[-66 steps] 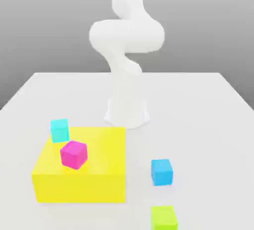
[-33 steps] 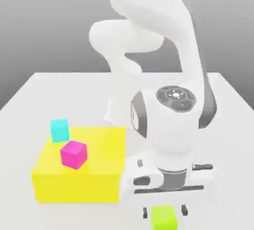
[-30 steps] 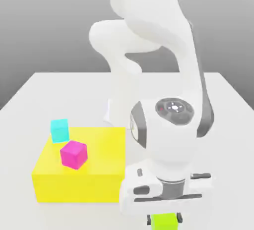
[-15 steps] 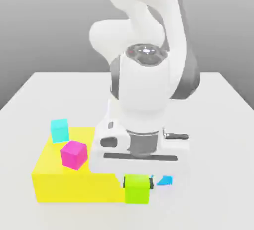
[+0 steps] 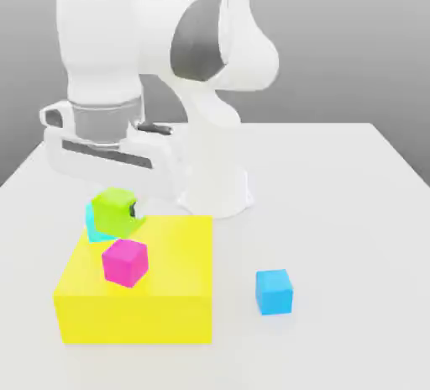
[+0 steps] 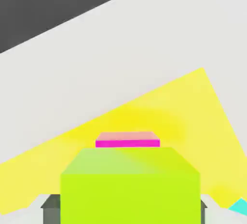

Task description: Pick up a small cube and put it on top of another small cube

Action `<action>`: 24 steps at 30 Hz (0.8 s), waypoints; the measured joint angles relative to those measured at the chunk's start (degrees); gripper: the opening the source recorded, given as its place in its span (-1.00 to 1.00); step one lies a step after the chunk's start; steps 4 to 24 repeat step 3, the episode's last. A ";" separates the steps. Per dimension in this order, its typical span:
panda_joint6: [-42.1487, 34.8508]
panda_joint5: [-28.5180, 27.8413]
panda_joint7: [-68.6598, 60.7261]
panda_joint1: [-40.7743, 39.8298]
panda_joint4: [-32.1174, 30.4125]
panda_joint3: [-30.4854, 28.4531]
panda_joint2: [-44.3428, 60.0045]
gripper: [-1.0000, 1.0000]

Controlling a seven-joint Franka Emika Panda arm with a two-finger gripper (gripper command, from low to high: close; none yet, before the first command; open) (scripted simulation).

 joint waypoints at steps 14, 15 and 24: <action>0.00 0.00 0.00 0.00 0.00 0.00 0.00 1.00; 0.00 0.00 0.00 0.00 0.00 0.00 0.00 1.00; 0.00 0.00 0.00 0.00 0.00 0.00 0.00 1.00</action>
